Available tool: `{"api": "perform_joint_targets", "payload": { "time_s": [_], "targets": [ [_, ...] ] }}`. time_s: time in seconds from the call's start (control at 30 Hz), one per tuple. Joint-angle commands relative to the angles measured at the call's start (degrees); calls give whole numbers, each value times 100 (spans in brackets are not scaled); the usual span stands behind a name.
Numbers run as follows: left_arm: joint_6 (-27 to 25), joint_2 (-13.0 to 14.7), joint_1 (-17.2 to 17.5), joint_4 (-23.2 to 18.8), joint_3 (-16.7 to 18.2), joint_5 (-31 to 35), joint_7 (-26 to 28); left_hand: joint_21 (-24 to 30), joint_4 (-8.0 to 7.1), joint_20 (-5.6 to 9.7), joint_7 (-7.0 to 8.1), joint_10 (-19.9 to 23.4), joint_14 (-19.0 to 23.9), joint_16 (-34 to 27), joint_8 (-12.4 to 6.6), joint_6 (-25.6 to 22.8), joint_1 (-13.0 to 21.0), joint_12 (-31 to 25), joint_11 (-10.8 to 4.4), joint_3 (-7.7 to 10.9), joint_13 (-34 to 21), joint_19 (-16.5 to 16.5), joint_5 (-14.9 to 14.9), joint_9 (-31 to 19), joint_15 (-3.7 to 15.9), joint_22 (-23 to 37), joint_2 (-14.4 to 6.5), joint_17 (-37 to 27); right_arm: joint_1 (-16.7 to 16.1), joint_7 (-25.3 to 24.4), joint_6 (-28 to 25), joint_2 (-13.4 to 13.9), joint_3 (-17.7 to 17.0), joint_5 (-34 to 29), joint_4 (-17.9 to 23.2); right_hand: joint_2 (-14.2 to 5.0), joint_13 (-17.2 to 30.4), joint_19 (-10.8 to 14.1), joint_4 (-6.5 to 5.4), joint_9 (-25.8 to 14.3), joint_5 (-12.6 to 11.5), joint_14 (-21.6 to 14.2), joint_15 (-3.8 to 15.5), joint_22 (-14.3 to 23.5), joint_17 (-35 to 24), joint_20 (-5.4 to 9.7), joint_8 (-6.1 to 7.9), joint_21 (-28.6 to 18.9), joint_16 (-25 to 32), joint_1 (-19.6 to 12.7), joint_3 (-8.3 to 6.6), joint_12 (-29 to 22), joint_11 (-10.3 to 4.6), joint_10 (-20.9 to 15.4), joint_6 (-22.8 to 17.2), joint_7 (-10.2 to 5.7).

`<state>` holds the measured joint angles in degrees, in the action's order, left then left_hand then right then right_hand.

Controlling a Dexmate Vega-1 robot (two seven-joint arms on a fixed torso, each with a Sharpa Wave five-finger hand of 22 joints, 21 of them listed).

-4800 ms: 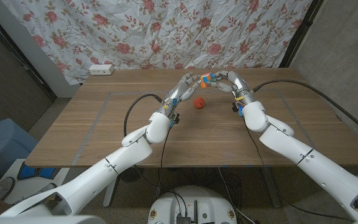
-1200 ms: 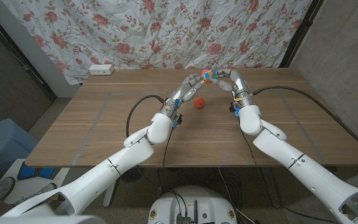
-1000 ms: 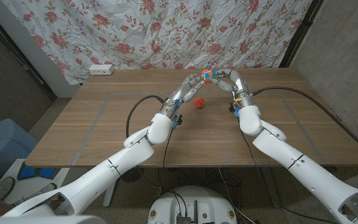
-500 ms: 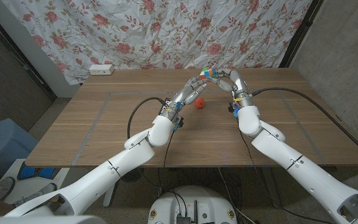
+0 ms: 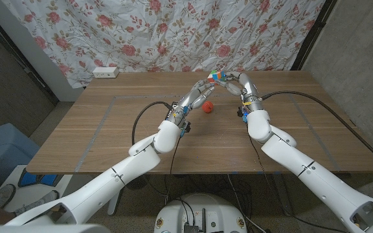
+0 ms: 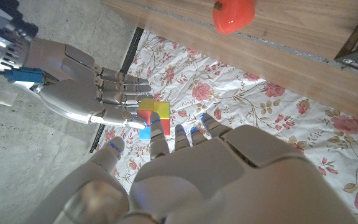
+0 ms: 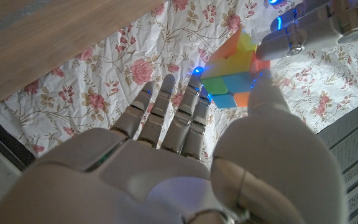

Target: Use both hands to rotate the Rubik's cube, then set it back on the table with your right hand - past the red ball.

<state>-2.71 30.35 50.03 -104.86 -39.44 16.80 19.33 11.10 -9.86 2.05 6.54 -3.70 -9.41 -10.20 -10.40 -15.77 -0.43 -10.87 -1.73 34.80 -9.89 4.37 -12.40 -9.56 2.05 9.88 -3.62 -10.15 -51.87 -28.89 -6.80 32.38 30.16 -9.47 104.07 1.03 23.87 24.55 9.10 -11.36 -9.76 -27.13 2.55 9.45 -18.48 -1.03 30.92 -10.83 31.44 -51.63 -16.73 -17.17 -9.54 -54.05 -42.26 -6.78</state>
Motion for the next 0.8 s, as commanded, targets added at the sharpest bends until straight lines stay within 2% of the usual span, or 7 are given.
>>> {"api": "perform_joint_targets", "payload": {
  "time_s": [0.03,0.8],
  "targets": [
    [-132,117,103,-202,94,12,-3,28,10,6,0,23,-35,-31,19,-1,62,-41,8,37,-16,-18,-22,-24,139,13,-583,2,30,27,-74,35,-11,46,-11,-257,21,45,-24,-5,-31,-39,783,29,-20,9,15,-20,15,-253,-13,16,-300,-261,-534,-590],
    [-453,390,307,-692,301,109,-14,28,15,5,9,68,-9,-32,15,-18,64,-50,15,57,-16,-38,-21,-24,137,12,-576,4,-13,20,-196,160,-80,86,1,-265,31,35,-27,-5,-32,-27,789,29,-24,2,-16,-17,5,-242,2,55,-298,-226,-521,-591]
  ]
}}
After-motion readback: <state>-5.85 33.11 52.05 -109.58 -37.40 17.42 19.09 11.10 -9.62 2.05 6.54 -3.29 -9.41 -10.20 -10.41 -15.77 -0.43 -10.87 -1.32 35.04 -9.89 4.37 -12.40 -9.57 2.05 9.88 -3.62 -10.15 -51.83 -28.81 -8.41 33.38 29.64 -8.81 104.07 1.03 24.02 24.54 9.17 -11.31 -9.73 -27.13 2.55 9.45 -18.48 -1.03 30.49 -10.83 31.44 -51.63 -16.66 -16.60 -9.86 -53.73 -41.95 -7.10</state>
